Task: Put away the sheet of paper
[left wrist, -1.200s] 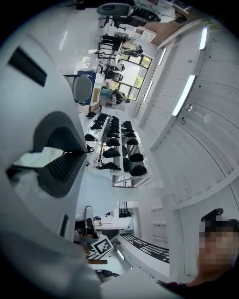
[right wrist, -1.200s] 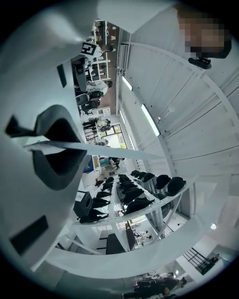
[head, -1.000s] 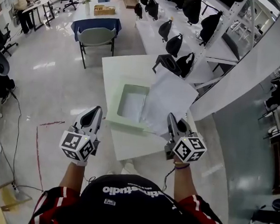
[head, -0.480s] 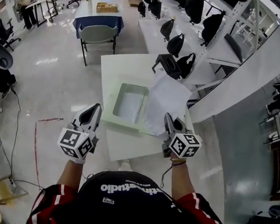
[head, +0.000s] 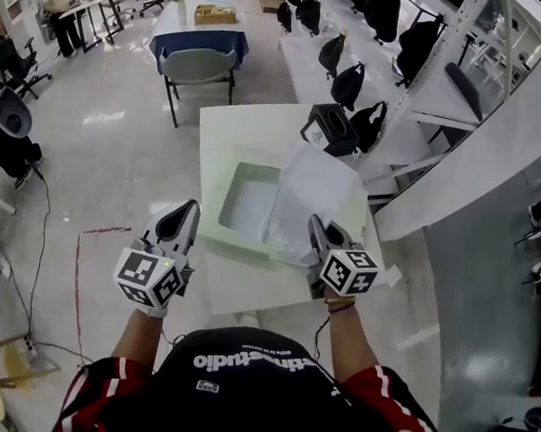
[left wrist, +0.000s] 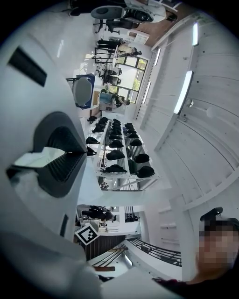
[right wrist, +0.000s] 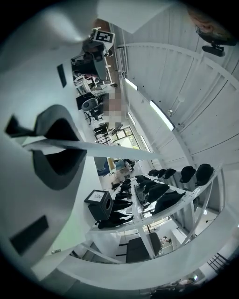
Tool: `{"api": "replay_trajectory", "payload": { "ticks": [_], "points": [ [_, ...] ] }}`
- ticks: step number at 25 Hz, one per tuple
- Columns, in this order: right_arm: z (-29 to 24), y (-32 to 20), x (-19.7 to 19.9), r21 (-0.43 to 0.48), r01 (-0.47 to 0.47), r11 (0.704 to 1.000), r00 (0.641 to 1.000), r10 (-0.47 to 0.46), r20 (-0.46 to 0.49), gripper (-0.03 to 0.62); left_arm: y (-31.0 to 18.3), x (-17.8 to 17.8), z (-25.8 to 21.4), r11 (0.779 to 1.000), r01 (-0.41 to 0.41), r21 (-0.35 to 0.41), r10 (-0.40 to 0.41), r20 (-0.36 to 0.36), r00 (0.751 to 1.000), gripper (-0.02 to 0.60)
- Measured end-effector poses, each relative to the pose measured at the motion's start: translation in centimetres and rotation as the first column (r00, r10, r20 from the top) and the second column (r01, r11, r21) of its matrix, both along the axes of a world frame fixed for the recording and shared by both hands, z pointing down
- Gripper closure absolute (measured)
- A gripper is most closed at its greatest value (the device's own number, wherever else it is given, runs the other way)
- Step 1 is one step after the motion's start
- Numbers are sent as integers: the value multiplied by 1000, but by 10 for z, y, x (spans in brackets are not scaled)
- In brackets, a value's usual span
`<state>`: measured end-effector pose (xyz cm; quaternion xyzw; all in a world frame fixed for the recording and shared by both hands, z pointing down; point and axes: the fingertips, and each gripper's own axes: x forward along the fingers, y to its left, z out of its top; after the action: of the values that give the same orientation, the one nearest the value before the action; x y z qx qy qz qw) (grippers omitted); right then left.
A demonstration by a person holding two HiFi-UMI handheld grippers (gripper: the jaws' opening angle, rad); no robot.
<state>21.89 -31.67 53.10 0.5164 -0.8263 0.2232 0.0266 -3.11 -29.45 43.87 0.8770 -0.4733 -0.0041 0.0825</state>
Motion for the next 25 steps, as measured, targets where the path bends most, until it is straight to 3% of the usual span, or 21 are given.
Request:
{"api": "replay_trajectory", "payload": {
  "ticks": [14,25],
  "points": [
    [49,-29,-9,-71,72,995,997,-71,19,590,0,-16,13,995,96,-28,-95,30,995,577],
    [38,-34,-28,-62,134,989,989,-130,66,590,-4,-14,10,994,107,-23,-106,38,994,577]
  ]
}}
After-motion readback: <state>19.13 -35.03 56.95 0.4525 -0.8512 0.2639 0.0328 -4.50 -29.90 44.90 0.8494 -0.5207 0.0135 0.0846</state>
